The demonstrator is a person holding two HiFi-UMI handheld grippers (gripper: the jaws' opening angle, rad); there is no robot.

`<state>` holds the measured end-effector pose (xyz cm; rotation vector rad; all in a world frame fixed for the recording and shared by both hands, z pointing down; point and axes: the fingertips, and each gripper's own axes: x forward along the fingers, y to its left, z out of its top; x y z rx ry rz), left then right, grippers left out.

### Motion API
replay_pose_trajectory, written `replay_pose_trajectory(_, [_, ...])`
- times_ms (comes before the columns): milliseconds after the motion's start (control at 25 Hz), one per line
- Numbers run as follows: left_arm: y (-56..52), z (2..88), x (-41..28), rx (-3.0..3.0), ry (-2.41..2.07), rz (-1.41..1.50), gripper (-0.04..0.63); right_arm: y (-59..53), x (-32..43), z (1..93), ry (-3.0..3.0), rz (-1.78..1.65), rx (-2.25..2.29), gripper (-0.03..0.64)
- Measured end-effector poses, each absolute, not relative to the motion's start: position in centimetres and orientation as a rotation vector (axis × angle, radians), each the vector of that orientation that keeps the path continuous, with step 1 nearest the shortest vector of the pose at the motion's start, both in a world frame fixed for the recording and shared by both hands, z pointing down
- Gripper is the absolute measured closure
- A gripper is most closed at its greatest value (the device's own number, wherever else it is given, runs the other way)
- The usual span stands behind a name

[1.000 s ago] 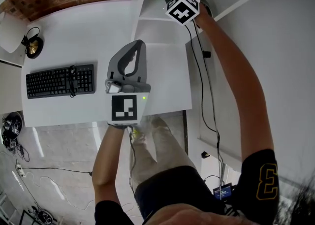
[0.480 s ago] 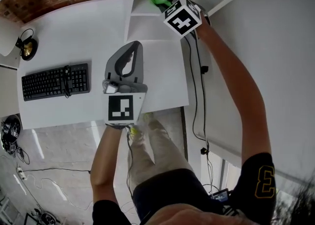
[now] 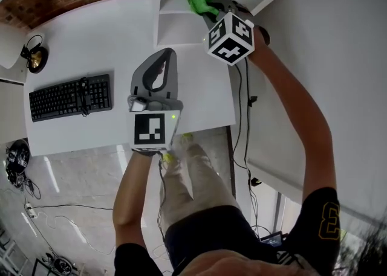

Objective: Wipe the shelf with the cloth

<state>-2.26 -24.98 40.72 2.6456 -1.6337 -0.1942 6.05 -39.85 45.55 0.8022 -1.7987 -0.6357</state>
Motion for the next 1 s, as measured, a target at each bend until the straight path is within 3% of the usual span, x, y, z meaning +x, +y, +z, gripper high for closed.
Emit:
replay_pose_trajectory(600, [-23.4,39.5,-3.2,2.631,-1.654,-0.259,0.577,-49.8,8.5,37.1,-1.588,-0.719,1.277,0.554])
replay_pose_trajectory(1000, [-23.5,37.9,-5.3,2.64,-1.722,-0.214,0.577,-53.6,10.9,39.2,-1.536,-0.61,1.333,0.554])
